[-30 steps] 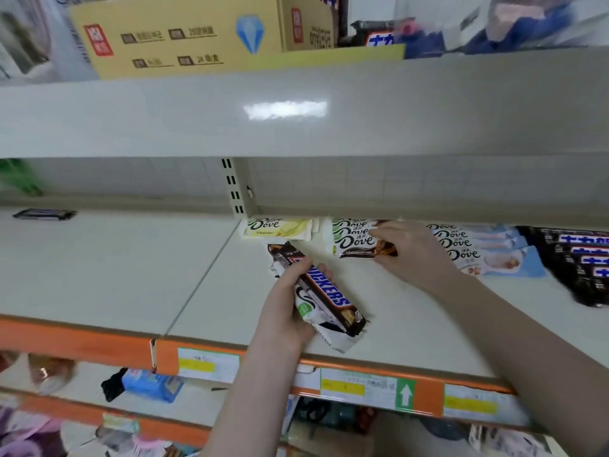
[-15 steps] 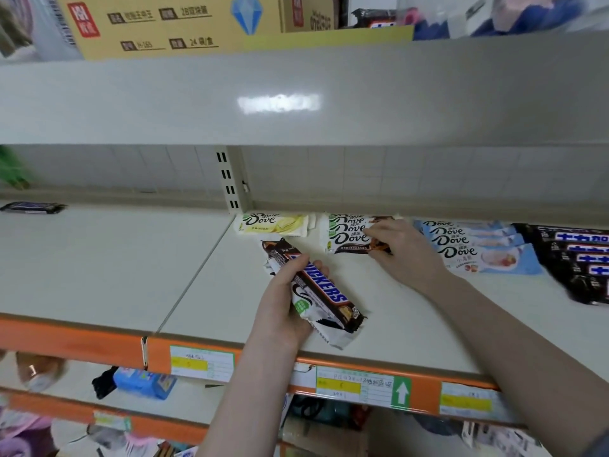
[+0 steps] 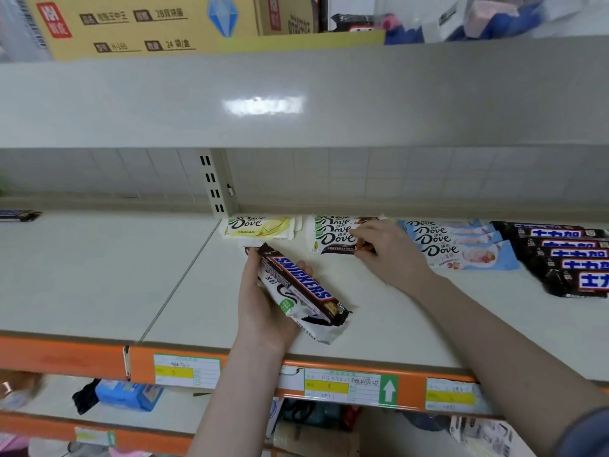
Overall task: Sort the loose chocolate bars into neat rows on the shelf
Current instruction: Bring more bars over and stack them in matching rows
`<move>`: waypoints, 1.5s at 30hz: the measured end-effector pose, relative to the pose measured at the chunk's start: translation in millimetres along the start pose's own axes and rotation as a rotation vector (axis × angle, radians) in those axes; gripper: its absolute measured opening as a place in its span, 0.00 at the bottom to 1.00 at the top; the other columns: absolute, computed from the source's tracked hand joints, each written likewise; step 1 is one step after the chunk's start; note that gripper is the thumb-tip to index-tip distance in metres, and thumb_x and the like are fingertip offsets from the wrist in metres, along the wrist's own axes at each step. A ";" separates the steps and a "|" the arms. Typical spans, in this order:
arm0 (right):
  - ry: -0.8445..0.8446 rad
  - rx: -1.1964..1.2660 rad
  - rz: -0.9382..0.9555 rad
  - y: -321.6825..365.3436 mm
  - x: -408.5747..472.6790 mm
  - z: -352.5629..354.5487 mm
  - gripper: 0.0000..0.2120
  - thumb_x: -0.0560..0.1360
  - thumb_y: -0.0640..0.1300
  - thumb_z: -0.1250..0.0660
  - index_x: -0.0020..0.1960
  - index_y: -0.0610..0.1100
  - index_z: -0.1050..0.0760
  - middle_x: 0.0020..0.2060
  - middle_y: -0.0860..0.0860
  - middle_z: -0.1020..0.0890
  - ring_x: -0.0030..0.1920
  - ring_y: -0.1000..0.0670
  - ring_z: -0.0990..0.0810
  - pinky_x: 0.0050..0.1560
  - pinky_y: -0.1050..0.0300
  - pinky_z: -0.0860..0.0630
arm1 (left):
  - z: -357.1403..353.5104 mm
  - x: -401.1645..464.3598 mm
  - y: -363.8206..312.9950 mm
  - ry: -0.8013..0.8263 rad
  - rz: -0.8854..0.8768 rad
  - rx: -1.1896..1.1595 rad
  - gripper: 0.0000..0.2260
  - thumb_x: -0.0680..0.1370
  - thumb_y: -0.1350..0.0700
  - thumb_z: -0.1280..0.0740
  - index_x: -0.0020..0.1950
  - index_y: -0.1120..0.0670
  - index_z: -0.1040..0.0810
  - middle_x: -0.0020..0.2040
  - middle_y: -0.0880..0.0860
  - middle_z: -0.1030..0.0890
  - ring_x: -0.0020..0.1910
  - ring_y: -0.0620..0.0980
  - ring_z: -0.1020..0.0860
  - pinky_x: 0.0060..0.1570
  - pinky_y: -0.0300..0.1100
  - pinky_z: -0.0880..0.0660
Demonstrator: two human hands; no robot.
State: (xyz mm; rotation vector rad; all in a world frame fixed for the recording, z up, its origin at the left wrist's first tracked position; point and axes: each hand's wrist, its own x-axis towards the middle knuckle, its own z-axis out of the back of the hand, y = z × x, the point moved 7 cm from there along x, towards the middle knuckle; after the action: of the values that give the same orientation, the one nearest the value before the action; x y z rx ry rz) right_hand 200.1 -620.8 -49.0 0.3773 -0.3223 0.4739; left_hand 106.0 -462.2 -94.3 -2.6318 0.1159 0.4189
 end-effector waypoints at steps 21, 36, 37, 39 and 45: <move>0.114 0.641 -0.123 60.8 -70.1 41.7 0.18 0.72 0.44 0.31 0.47 0.68 0.26 0.38 0.60 0.17 0.44 0.62 0.21 0.37 0.70 0.28 | -14.7 -16.1 19.3 0.006 0.037 0.155 0.15 0.77 0.58 0.36 0.60 0.64 0.25 0.56 0.65 0.21 0.52 0.61 0.22 0.56 0.56 0.27; 0.014 0.493 -0.127 24.3 -90.3 75.4 0.11 0.70 0.45 0.30 0.51 0.53 0.21 0.43 0.56 0.19 0.44 0.60 0.23 0.44 0.68 0.27 | -27.9 -24.6 25.0 0.040 0.005 0.292 0.12 0.72 0.66 0.33 0.56 0.64 0.23 0.48 0.63 0.19 0.41 0.56 0.18 0.45 0.49 0.19; 0.018 0.466 -0.093 23.7 -94.3 79.7 0.12 0.68 0.47 0.29 0.52 0.53 0.21 0.43 0.58 0.19 0.45 0.61 0.23 0.44 0.70 0.28 | -32.0 -25.2 31.4 0.045 0.012 0.290 0.14 0.72 0.66 0.33 0.57 0.64 0.24 0.49 0.64 0.19 0.42 0.56 0.19 0.46 0.49 0.20; 0.037 0.404 -0.031 19.3 -104.6 88.8 0.16 0.66 0.50 0.27 0.53 0.53 0.21 0.43 0.60 0.20 0.46 0.62 0.24 0.45 0.71 0.29 | -40.3 -27.0 46.2 0.053 0.024 0.286 0.11 0.72 0.65 0.33 0.55 0.64 0.23 0.47 0.63 0.19 0.40 0.56 0.19 0.45 0.49 0.20; -0.040 0.143 0.120 -17.0 -138.7 121.5 0.21 0.65 0.46 0.24 0.58 0.48 0.22 0.46 0.50 0.16 0.46 0.49 0.19 0.46 0.48 0.22 | -71.5 -31.8 104.7 0.043 0.089 0.280 0.03 0.72 0.66 0.33 0.44 0.62 0.21 0.38 0.60 0.18 0.33 0.54 0.18 0.40 0.48 0.20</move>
State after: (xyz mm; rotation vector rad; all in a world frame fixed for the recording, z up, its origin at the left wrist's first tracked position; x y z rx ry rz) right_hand 66.0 -738.7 0.2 0.5091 -0.3517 0.6093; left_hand 79.4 -587.9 -69.9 -2.3662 0.2853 0.3483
